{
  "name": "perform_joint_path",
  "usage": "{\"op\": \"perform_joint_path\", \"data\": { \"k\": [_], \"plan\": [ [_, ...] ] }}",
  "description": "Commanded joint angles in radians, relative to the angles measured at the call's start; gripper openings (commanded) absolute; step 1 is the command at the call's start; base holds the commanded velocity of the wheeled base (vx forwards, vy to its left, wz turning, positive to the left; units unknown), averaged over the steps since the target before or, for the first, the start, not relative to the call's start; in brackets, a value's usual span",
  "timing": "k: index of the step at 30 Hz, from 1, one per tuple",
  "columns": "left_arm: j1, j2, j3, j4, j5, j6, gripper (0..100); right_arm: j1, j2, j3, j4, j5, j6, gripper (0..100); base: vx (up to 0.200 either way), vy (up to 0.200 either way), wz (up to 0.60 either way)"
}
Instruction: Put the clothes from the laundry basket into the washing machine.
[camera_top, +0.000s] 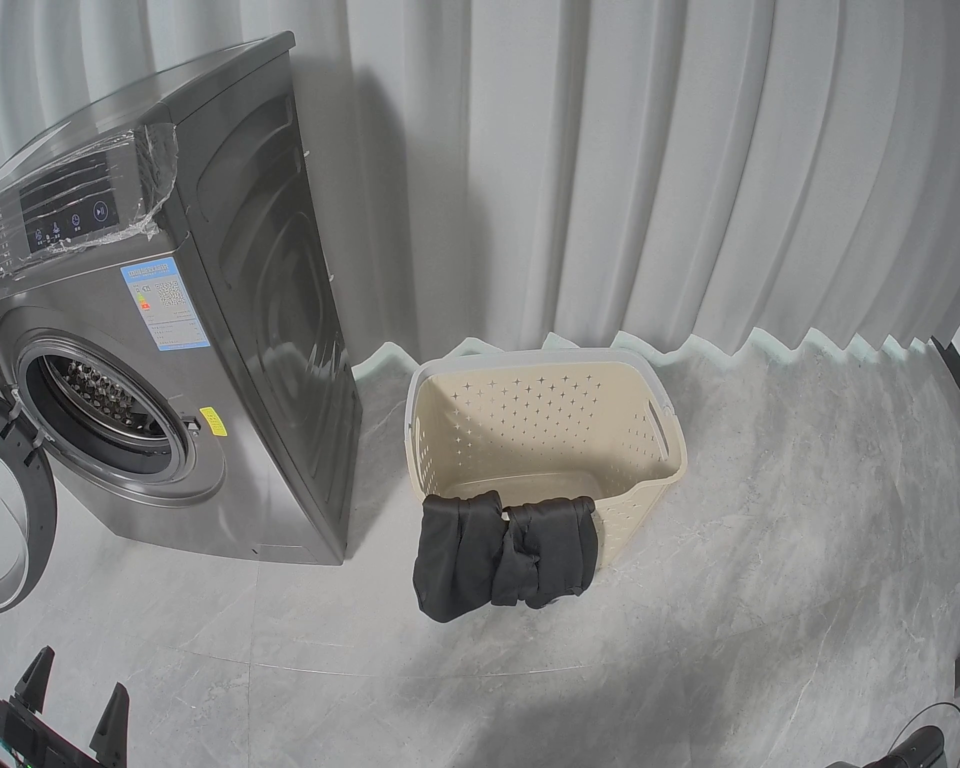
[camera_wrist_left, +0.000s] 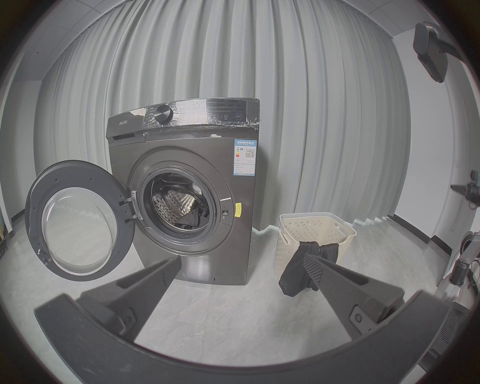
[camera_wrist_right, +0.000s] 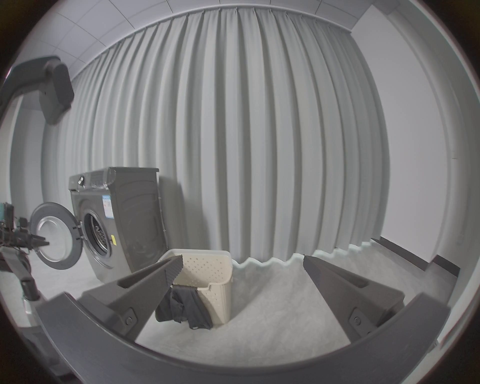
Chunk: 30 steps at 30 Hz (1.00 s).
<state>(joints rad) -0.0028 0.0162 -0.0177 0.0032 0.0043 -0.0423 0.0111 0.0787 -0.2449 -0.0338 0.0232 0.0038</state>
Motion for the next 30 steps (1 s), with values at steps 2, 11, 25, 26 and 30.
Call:
{"op": "perform_joint_path", "data": {
  "k": [2, 11, 25, 26, 30],
  "plan": [
    [0.000, -0.016, 0.016, 0.000, 0.000, -0.001, 100, 0.009, 0.354, -0.057, 0.011, 0.175, 0.028, 100, 0.000, 0.000, 0.00],
    [0.000, -0.016, 0.016, 0.000, 0.000, -0.001, 100, 0.096, 0.716, -0.053, -0.044, 0.250, -0.053, 100, 0.000, 0.000, 0.00],
    [0.000, -0.016, 0.016, 0.000, 0.000, -0.001, 100, 0.524, 1.274, -0.037, -0.456, 0.050, 0.228, 100, 0.000, 0.000, 0.00],
    [0.000, -0.016, 0.016, 0.000, 0.000, -0.001, 100, 0.544, 1.308, -0.034, -0.492, 0.037, 0.242, 100, 0.000, 0.000, 0.00],
    [0.000, -0.016, 0.016, 0.000, 0.000, -0.001, 100, 0.576, 1.457, -0.045, -0.607, 0.017, 0.254, 100, 0.000, 0.000, 0.00]
  ]
}}
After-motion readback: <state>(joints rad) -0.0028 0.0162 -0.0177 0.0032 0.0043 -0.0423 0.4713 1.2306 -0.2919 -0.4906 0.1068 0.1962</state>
